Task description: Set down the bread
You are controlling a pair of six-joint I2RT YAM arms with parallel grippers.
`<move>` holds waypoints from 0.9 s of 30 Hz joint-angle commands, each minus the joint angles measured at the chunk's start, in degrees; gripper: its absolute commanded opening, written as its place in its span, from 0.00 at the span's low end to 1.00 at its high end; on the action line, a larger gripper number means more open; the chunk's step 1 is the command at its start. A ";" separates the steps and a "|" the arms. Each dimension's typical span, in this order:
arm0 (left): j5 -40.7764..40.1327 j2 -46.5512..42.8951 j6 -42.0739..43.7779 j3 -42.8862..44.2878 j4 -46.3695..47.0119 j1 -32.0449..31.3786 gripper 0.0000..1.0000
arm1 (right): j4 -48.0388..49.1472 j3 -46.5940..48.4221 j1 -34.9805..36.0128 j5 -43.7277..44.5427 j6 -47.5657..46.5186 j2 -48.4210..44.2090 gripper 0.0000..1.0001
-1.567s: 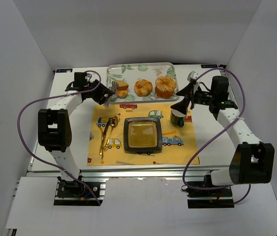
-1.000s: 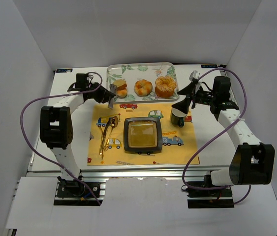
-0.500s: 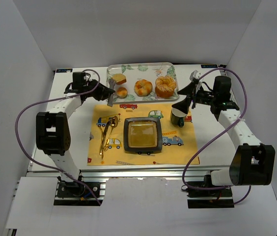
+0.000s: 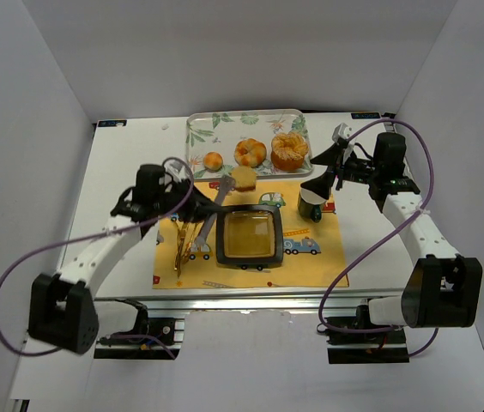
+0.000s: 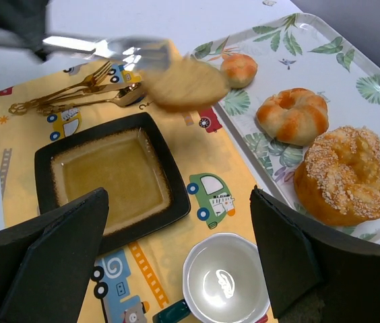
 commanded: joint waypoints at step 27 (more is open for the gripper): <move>-4.74 -13.13 7.76 -11.69 -13.83 -14.08 0.52 | -2.85 2.69 -0.32 -2.13 0.73 -1.76 0.89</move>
